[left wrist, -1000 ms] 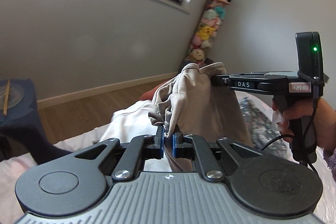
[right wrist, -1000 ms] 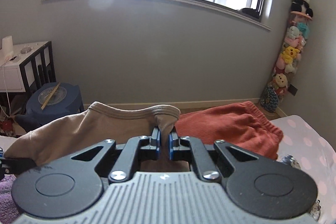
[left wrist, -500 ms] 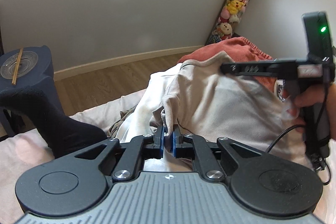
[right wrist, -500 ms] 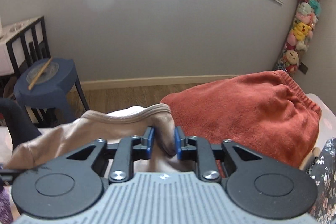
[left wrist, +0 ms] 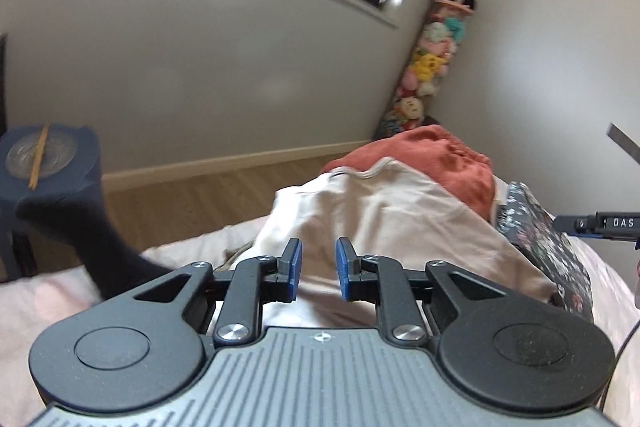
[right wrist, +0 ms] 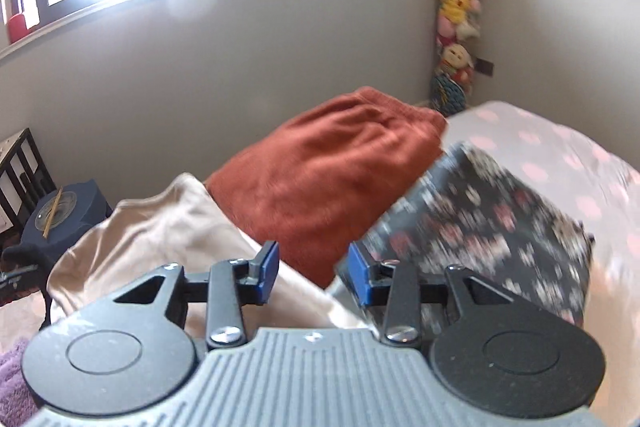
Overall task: Fold clothes
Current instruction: 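Lift the folded shirt with both grippers and carry it onto the clothes stack, then lower the shirt onto the stack and open both grippers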
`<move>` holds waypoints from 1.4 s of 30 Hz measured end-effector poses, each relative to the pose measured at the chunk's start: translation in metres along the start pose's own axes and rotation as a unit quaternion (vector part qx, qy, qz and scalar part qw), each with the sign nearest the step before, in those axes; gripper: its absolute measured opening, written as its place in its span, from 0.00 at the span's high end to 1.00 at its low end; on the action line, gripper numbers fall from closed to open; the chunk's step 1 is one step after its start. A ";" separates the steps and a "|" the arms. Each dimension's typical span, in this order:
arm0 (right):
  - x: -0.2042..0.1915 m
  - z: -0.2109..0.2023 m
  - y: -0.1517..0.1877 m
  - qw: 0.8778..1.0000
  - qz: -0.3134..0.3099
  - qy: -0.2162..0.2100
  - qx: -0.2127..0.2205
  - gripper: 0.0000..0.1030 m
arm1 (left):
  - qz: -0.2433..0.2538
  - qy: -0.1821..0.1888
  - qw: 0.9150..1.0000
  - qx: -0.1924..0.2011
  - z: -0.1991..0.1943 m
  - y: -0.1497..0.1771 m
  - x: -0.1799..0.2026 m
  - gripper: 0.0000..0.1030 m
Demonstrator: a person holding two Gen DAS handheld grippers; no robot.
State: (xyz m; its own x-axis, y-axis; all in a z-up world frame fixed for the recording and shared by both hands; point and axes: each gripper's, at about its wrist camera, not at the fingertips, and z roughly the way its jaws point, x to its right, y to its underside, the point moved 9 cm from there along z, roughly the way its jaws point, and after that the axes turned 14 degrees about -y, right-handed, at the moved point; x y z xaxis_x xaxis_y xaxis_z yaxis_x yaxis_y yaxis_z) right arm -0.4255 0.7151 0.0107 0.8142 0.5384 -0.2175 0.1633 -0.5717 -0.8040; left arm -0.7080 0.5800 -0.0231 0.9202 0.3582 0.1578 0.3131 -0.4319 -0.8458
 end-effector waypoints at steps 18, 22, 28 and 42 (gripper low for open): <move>-0.030 0.107 0.022 0.999 0.019 -0.046 -0.008 0.83 | 0.134 -0.038 0.990 -0.029 0.076 0.024 0.027 0.85; -0.022 0.122 0.025 0.998 0.034 -0.045 -0.004 0.84 | 0.140 -0.041 0.989 -0.035 0.082 0.027 0.025 0.85; -0.036 0.089 0.021 0.998 0.040 -0.051 0.015 0.81 | 0.124 -0.041 0.991 -0.025 0.061 0.021 0.016 0.85; -0.102 0.006 0.113 0.995 0.082 -0.048 0.024 0.80 | 0.145 0.066 0.987 -0.020 -0.004 0.052 0.085 0.85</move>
State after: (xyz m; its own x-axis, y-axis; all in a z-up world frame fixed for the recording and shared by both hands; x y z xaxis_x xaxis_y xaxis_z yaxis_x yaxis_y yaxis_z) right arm -0.4939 0.5994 -0.0611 0.7708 0.4983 -0.3969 0.0051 -0.6278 -0.7783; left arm -0.6128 0.5842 -0.0514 0.9942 0.1056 -0.0208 0.0391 -0.5343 -0.8444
